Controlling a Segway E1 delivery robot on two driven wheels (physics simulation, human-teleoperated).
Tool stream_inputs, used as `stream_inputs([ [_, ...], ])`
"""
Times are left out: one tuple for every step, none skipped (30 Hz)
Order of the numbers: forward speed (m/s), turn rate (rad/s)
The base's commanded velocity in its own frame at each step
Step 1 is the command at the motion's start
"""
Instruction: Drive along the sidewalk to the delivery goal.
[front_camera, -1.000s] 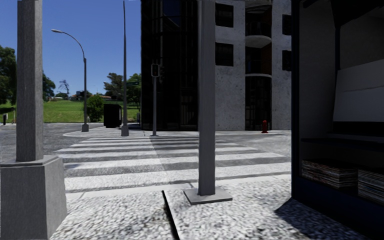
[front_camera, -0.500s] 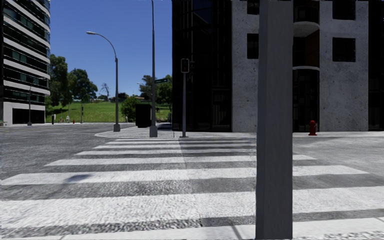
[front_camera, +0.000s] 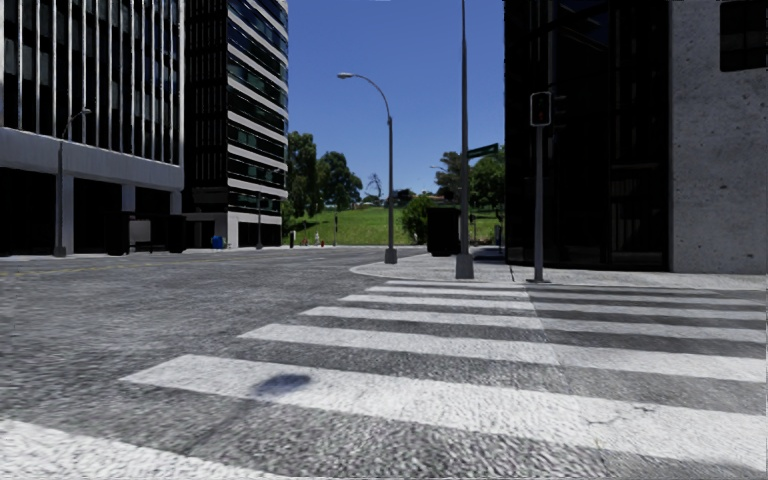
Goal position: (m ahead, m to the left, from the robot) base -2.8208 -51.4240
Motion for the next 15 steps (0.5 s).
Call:
stream_inputs([
  [1.91, 0.00],
  [1.91, 0.00],
  [1.91, 0.00],
  [1.91, 0.00],
  [1.91, 0.00],
  [1.91, 0.00],
  [1.91, 0.00],
  [1.91, 0.00],
  [1.91, -0.71],
  [1.91, -0.71],
  [1.91, -0.99],
  [1.91, -1.07],
  [1.91, -1.09],
  [1.91, -1.10],
  [1.91, -1.10],
])
